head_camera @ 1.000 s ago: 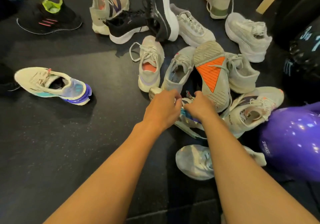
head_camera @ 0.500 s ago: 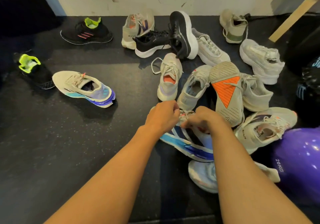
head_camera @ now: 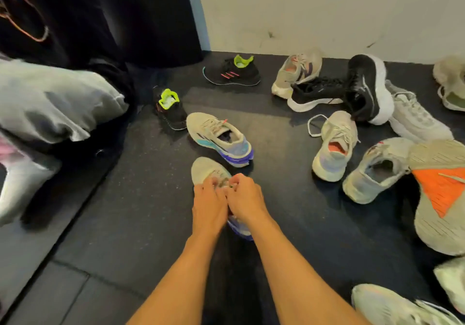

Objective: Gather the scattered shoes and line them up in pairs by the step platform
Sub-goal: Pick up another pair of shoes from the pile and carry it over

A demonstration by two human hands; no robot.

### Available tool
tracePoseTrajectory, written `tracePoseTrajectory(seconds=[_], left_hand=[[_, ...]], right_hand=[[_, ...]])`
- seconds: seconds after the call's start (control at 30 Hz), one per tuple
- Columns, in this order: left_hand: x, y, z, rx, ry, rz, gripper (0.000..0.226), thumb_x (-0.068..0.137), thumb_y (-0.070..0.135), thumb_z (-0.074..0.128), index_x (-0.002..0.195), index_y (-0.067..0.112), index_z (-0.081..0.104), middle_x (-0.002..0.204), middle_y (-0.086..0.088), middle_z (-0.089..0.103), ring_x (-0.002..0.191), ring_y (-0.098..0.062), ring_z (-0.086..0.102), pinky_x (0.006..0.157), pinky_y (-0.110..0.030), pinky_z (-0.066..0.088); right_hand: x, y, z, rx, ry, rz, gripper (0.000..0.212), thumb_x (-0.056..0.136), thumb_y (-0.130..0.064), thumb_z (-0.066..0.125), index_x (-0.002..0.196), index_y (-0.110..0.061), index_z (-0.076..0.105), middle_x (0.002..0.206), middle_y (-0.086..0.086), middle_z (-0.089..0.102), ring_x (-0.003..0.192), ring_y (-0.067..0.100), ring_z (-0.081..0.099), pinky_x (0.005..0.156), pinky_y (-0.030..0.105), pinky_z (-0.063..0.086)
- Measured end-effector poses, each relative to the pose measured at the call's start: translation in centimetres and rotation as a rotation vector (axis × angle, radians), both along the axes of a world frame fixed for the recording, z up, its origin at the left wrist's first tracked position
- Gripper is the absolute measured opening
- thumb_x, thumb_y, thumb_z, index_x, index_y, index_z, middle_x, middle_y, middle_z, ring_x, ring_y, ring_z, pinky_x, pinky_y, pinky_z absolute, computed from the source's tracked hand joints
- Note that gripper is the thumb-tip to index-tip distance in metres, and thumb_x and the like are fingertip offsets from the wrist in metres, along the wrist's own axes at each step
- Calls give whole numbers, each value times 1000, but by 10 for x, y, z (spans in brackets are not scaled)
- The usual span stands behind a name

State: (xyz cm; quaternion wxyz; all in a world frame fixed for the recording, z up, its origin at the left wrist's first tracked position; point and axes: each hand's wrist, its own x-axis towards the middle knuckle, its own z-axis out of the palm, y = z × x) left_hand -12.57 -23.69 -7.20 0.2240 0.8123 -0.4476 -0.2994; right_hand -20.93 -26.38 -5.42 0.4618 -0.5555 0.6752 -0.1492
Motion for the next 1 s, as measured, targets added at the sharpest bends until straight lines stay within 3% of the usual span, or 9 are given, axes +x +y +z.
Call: tracePoseTrajectory(seconds=[0.17, 0.27, 0.37, 0.5, 0.57, 0.63, 0.83, 1.0], left_hand=[[18, 10, -11, 188, -9, -143, 63, 90, 46, 56, 143, 25, 30, 136, -13, 44, 120, -37, 50, 97, -46, 43], [3, 5, -16, 210, 52, -96, 78, 84, 50, 63, 143, 19, 22, 140, -14, 38, 121, -41, 48, 97, -48, 43], [-7, 0, -18, 207, 65, 3, 68, 86, 26, 61, 140, 18, 22, 137, -17, 35, 117, -43, 48, 92, -47, 42], [5, -3, -11, 120, -56, 69, 53, 86, 10, 48, 136, 24, 36, 129, -10, 44, 112, -37, 51, 86, -42, 42], [20, 1, -9, 22, -80, 101, 53, 84, 6, 46, 131, 28, 46, 127, -5, 52, 112, -32, 53, 83, -38, 41], [33, 4, -9, -66, -80, 135, 51, 82, 4, 46, 126, 31, 53, 125, -1, 56, 111, -29, 54, 81, -35, 39], [44, -7, -12, -138, -156, 131, 50, 85, 2, 42, 125, 31, 54, 127, -1, 56, 109, -31, 55, 84, -40, 42], [34, -9, -24, -127, -148, 123, 52, 86, -2, 40, 128, 25, 53, 131, -3, 52, 112, -28, 52, 84, -37, 41]], right_hand=[[9, -31, 2, -150, 253, 147, 26, 92, -18, 46, 113, -15, 61, 119, 14, 61, 109, 36, 56, 79, 38, 44], [12, -53, -2, -195, 264, 213, 33, 92, -14, 47, 122, -19, 58, 122, 12, 59, 110, 34, 55, 78, 34, 41], [17, -75, -13, -279, 214, 238, 36, 92, -12, 47, 127, -19, 52, 125, 10, 57, 112, 32, 54, 77, 32, 39], [17, -100, -26, -322, 187, 313, 41, 91, -12, 49, 131, -18, 44, 134, 9, 49, 118, 33, 49, 91, 43, 46], [15, -105, -33, -281, 253, 419, 47, 90, -13, 52, 135, -15, 38, 143, 7, 37, 123, 32, 45, 95, 49, 44], [10, -107, -38, -293, 393, 490, 50, 92, -13, 54, 137, -14, 34, 146, 4, 30, 120, 34, 48, 88, 46, 46], [4, -100, -21, -226, 721, 438, 30, 94, -20, 54, 123, -15, 55, 126, 7, 57, 112, 29, 57, 74, 34, 37], [-2, -69, -2, -84, 765, 591, 36, 86, -25, 60, 121, -18, 57, 124, 4, 60, 114, 26, 56, 80, 34, 38]])
